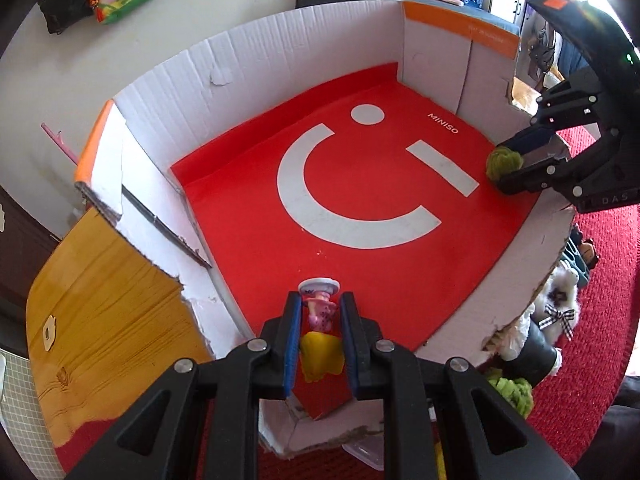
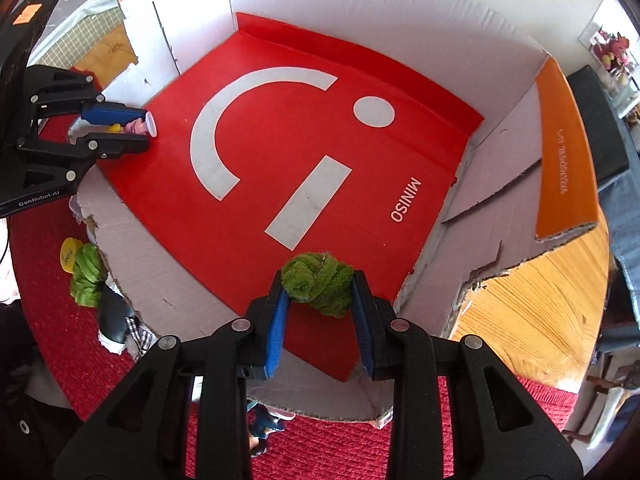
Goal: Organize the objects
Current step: 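Carry the duck toy and green yarn ball with both tools into the box, then open the right tool to drop the yarn ball while the left tool releases the duck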
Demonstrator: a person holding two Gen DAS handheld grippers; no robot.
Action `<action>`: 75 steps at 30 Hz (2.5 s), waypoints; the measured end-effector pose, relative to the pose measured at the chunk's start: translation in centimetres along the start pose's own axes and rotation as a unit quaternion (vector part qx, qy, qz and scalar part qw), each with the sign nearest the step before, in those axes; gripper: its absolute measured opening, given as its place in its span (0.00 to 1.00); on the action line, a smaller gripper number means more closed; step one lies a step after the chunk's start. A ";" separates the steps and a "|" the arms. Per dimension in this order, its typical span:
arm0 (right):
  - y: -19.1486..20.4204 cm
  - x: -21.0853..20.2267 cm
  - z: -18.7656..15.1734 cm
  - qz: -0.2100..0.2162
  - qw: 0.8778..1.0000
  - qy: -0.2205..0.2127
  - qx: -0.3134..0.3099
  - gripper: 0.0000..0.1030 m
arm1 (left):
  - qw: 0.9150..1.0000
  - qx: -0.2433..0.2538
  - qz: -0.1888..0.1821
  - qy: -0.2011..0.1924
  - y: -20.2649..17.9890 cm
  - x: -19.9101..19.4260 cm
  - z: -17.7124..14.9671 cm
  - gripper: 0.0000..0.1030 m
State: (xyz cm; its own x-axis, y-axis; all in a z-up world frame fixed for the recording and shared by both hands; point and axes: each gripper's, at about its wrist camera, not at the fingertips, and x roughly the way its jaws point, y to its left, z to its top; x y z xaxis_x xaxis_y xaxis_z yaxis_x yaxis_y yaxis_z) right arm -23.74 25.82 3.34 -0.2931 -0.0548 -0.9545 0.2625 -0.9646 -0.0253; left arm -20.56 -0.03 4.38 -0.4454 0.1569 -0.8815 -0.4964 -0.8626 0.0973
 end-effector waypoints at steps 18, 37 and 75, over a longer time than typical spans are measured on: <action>0.3 -0.5 -1.2 0.002 1.000 -0.002 0.002 0.29 | 1.000 0.003 0.001 -0.005 -0.1 0.0 -0.1 0.19; 0.5 -1.0 -2.0 0.002 1.000 -0.001 0.005 0.29 | 1.000 0.007 0.001 -0.011 -0.4 -0.8 -0.2 0.26; 2.8 -5.4 -5.4 0.006 1.000 -0.016 -0.005 0.56 | 1.000 -0.004 -0.006 -0.028 -0.2 -1.6 -0.1 0.40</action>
State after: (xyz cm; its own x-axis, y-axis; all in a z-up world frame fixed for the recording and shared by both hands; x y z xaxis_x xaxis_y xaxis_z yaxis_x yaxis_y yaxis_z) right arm -16.44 24.86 6.78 -0.3193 -0.0755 -0.9446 0.2754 -0.9612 -0.0163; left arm -19.69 -0.13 5.71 -0.4807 0.1928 -0.8554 -0.4963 -0.8640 0.0841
